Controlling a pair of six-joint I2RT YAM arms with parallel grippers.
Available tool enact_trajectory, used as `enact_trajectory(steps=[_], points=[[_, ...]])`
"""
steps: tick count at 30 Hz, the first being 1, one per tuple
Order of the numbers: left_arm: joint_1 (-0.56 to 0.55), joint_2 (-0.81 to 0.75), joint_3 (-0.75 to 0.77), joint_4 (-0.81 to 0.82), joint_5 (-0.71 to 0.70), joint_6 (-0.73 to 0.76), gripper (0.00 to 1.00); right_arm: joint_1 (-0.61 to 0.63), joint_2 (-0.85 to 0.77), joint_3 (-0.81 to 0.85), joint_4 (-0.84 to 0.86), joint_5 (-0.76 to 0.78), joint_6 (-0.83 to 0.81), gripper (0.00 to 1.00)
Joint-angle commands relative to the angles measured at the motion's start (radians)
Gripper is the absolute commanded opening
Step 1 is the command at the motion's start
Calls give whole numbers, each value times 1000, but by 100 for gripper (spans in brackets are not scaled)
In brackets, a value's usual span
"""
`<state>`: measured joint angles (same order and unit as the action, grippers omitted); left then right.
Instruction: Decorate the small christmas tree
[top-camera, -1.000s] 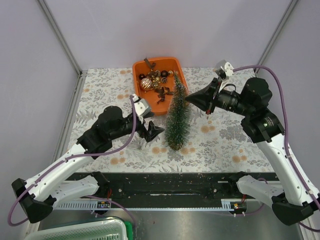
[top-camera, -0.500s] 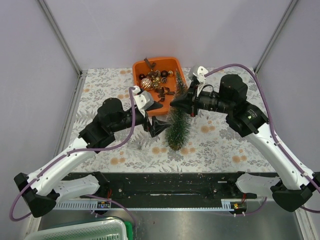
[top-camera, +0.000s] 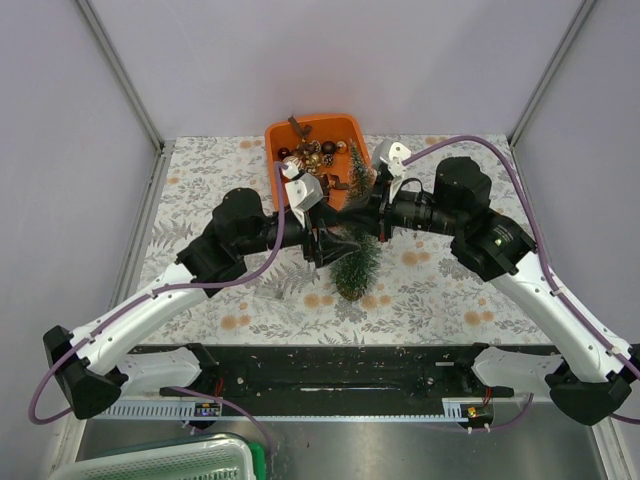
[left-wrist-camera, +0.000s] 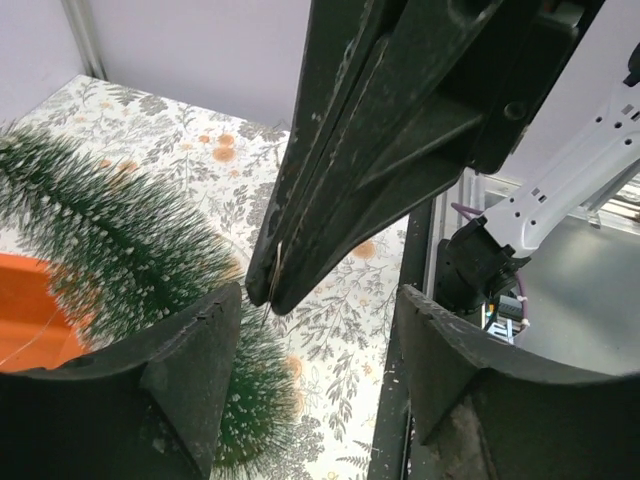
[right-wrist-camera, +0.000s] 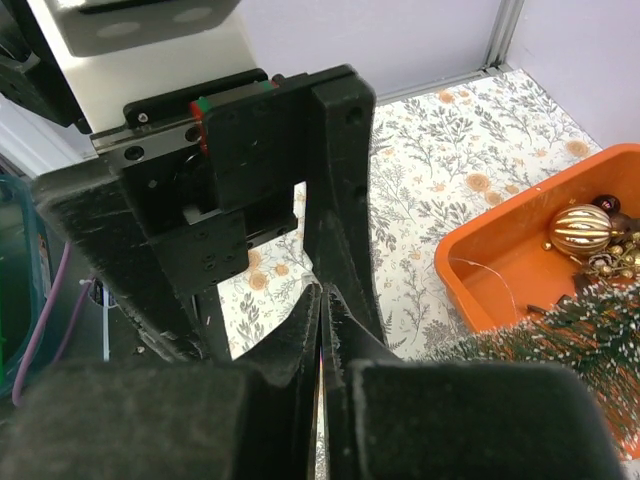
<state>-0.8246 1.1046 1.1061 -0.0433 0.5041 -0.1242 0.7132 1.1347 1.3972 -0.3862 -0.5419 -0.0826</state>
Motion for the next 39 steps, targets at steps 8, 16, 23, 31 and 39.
enact_trajectory(steps=[8,16,23,31,39], points=[[-4,3,-5,103,-6,-17,3,15,-49,-13,6,60,-26,4],[-1,-20,-22,100,-10,-2,0,15,-70,-24,-14,79,-28,24],[2,-45,-46,99,-12,5,0,14,-127,-26,-49,155,-51,55],[7,-51,-55,92,-22,11,0,15,-271,9,-198,290,-138,79],[13,-54,-55,86,-35,12,0,14,-303,62,-390,214,-91,81]])
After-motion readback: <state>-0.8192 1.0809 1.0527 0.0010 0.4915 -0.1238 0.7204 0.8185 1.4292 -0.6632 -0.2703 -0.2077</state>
